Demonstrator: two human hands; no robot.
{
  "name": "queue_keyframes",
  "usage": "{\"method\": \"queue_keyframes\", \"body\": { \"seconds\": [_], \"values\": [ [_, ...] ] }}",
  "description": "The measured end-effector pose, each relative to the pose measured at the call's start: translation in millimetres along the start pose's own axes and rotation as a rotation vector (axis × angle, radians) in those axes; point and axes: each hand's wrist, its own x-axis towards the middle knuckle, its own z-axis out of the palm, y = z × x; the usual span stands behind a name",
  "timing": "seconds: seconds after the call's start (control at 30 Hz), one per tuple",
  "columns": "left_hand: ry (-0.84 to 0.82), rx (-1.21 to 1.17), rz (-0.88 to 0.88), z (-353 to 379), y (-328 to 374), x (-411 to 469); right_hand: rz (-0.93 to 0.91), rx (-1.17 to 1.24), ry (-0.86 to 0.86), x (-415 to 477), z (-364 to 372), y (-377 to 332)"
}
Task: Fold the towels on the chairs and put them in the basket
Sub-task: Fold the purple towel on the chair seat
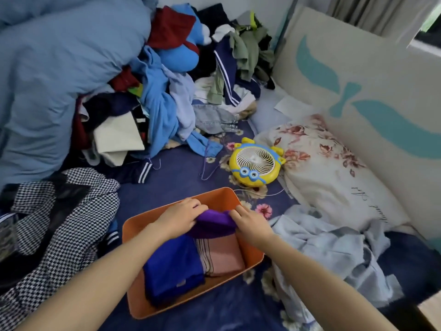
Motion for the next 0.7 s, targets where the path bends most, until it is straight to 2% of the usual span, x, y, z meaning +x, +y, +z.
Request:
{"method": "queue_keyframes", "body": {
  "seconds": [0.07, 0.13, 0.17, 0.27, 0.33, 0.43, 0.5, 0.6, 0.7],
  "values": [
    [0.063, -0.006, -0.044, 11, -4, 9, -0.019, -0.03, 0.053, 17, 11, 9],
    [0.072, 0.017, -0.087, 43, -6, 12, -0.093, -0.085, 0.0, 26, 37, 16],
    [0.039, 0.024, -0.108, 65, -7, 13, -0.129, -0.113, -0.086, 29, 55, 18],
    [-0.194, 0.017, -0.234, 136, -12, 12, -0.122, -0.221, -0.288, 31, 112, 12],
    [-0.306, 0.002, -0.286, 177, -10, 12, -0.093, -0.227, -0.516, 26, 146, 8],
    [-0.502, 0.039, -0.242, 220, 13, 5, -0.14, -0.213, -0.909, 11, 193, 10],
    [-0.608, 0.009, -0.262, 234, 26, -1, -0.188, -0.273, -1.035, 4, 199, 12],
    [-0.647, -0.026, -0.301, 234, 33, -1, -0.212, -0.281, -1.07, 9, 198, 13],
    [-0.619, -0.05, -0.331, 218, 31, 3, -0.185, -0.24, -0.973, 16, 184, 11]
  ]
}}
